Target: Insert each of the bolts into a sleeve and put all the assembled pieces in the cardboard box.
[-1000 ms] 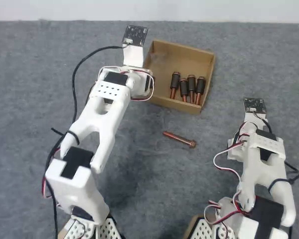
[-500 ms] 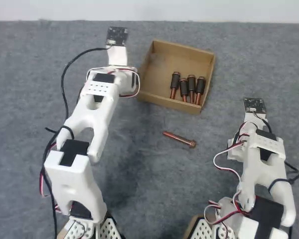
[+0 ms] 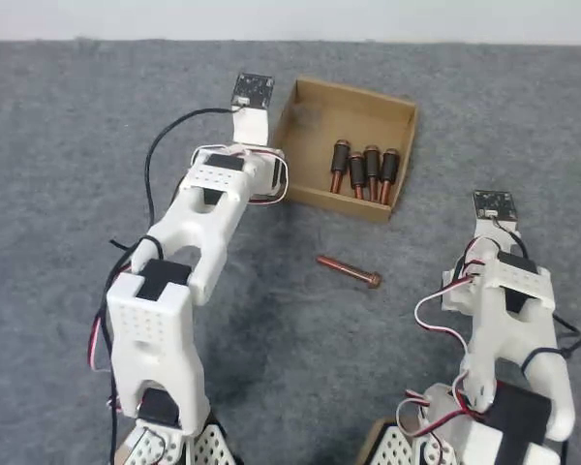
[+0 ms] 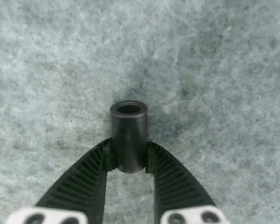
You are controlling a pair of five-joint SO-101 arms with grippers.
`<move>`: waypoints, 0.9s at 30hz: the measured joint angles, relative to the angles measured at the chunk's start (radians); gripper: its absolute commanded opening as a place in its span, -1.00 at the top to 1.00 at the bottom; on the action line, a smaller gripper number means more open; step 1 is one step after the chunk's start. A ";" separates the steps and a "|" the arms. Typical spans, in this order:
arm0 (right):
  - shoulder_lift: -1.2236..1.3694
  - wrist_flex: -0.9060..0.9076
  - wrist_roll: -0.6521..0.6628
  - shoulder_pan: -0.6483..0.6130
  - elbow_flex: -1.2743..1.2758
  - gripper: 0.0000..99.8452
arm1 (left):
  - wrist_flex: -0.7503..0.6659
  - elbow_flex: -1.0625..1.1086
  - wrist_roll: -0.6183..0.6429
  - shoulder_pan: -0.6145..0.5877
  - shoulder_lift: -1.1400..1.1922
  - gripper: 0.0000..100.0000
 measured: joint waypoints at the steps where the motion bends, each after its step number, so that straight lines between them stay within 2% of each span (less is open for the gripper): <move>1: 0.000 0.000 0.000 0.000 0.000 0.99 | 0.002 -0.003 -0.008 0.000 0.000 0.95; 2: 0.000 0.000 0.000 0.000 0.000 0.99 | 0.002 -0.005 -0.015 0.002 0.002 1.00; 9: 0.000 0.000 0.000 0.000 0.000 0.99 | 0.041 -0.006 -0.078 0.025 0.000 0.98; 15: 0.000 0.000 0.000 0.000 0.000 0.99 | 0.249 -0.023 -0.086 0.025 -0.066 0.98; 18: 0.000 0.000 0.000 0.000 0.000 0.99 | 0.307 -0.003 -0.101 0.025 -0.098 0.98; 22: 0.000 0.000 0.000 0.000 0.000 0.99 | 0.290 0.100 -0.249 0.021 -0.155 0.98; 27: 0.000 0.000 0.000 0.000 0.000 0.99 | 0.157 0.334 -0.347 0.015 -0.311 0.98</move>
